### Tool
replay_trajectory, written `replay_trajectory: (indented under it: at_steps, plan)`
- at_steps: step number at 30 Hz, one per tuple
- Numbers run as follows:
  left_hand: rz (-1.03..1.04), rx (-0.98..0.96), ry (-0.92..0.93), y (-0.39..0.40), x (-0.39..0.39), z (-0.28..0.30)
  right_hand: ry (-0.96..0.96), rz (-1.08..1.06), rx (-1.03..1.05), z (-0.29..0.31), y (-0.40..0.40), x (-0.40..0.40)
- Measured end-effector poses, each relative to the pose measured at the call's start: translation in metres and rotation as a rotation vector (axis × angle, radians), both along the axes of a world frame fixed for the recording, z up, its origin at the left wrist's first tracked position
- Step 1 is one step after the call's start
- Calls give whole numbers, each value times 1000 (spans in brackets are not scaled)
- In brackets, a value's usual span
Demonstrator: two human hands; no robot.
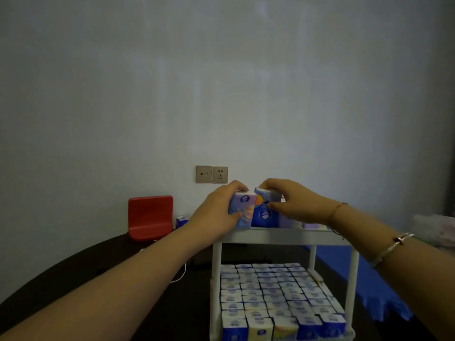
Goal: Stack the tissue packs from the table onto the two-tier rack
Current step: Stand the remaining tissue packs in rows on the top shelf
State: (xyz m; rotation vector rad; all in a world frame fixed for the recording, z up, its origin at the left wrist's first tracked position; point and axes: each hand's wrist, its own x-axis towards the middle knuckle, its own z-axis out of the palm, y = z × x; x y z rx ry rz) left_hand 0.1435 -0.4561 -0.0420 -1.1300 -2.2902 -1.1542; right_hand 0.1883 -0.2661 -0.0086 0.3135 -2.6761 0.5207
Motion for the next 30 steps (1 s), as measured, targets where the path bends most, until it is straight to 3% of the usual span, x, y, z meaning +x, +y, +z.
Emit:
replay_trajectory:
  at_steps: [15,19,25,30]
  plan:
    - [-54,-126,226,5,-16,-26,56,-75,452,-24,-4,0]
    - [134,-199,461,9,-14,-23,31,-96,466,-22,-2,0]
    - [230,-316,314,8,-15,-17,-20,-98,418,-22,-5,-2]
    - [283,-581,399,1,-18,-15,-31,-125,425,-23,-4,-2]
